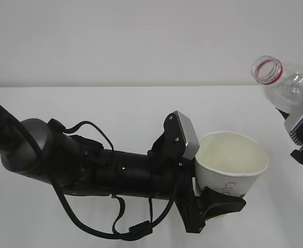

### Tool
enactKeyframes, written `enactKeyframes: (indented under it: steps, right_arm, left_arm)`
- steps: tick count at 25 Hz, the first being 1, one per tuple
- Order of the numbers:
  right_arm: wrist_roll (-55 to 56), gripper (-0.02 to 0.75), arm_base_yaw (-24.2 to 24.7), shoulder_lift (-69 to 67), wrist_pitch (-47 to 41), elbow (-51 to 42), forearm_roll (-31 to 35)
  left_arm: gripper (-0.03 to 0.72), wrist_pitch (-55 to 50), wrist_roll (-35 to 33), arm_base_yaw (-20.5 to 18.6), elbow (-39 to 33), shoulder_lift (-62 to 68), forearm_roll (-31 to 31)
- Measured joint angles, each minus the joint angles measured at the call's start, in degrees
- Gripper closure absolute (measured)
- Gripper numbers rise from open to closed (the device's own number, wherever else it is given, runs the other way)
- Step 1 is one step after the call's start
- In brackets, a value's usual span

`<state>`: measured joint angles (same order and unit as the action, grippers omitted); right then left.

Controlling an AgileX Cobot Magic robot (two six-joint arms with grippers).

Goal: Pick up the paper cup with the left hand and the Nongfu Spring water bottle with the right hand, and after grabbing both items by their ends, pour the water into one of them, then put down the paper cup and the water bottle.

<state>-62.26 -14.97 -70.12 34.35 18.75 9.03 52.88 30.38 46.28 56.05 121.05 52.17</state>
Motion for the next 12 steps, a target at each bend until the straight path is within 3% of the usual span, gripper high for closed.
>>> enactKeyframes:
  steps: [12]
  right_arm:
    - [-2.66,0.244,0.0,0.0,5.17,0.0,0.0]
  left_arm:
    - [0.175,0.12,0.09,0.0,0.0,0.0,-2.55]
